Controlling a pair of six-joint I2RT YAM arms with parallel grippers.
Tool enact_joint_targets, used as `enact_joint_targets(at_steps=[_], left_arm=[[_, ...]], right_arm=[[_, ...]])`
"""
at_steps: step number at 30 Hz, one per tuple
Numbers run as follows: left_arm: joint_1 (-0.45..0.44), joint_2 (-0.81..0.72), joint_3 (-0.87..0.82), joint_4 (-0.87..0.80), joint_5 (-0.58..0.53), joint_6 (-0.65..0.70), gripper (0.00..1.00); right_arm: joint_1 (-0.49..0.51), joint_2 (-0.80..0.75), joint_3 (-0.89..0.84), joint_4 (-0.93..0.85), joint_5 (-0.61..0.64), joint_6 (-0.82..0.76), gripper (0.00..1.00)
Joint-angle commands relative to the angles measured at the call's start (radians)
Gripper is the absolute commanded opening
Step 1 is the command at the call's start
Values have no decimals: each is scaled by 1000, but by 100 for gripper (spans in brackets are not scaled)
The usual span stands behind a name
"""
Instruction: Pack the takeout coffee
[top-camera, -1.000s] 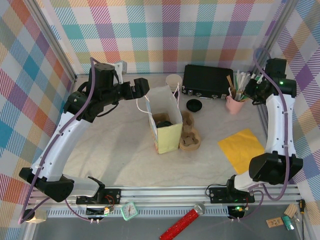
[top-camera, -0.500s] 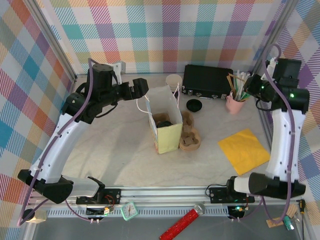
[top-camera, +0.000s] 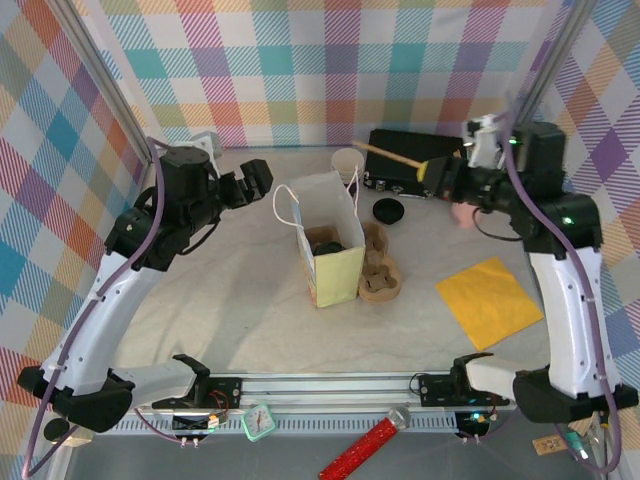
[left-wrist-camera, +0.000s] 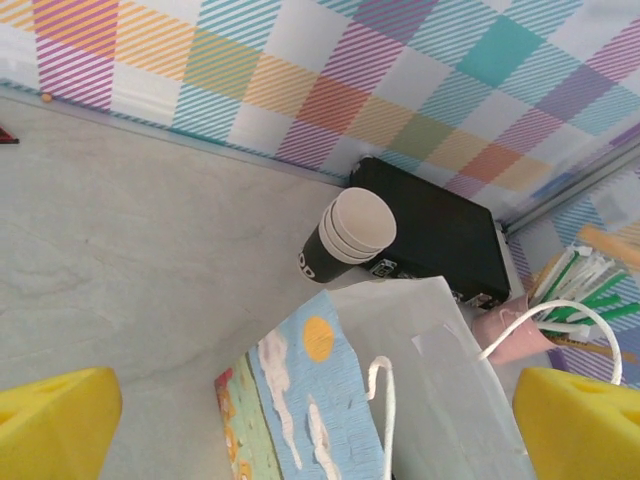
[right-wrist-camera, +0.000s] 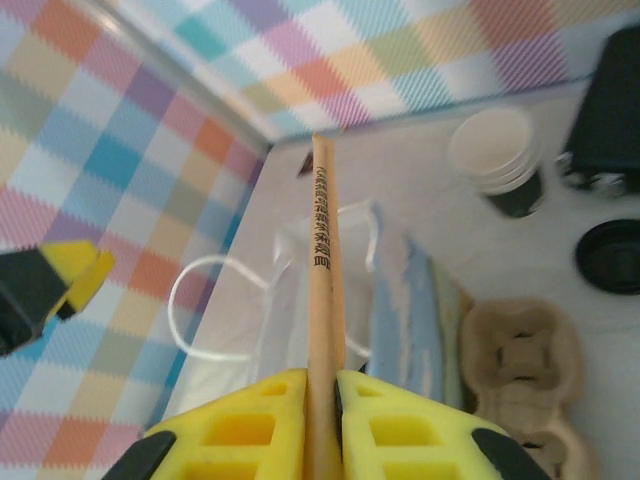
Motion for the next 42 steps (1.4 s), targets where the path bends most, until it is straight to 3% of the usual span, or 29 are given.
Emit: enact_joint_targets(at_steps=[1, 5, 10, 24, 27, 29, 33, 35, 37, 42], left_arm=[[10, -32, -24, 5, -40, -27, 100], [11, -68, -54, 4, -57, -34, 100], [11, -86, -68, -3, -62, -35, 100], [10, -100, -93, -16, -47, -43, 100], [11, -107, -99, -18, -49, -44, 100], [11, -108, -101, -19, -51, -44, 100], [11, -99, -100, -18, -47, -41, 100], [11, -90, -99, -12, -44, -38, 100], [11, -81, -97, -7, -42, -38, 100], [12, -59, -90, 4, -25, -34, 100]], right_arm=[[148, 43, 51, -38, 111, 5, 16], [299, 82, 65, -115, 282, -35, 16], [378, 129, 70, -195, 396, -53, 16], [510, 372, 149, -86, 458, -91, 19], [532, 427, 182, -93, 445, -97, 25], [537, 454, 205, -110, 427, -101, 45], [539, 454, 244, -158, 470, -116, 60], [539, 429, 242, -156, 497, -125, 62], [538, 406, 235, -147, 518, -139, 56], [537, 398, 260, -162, 557, -141, 58]])
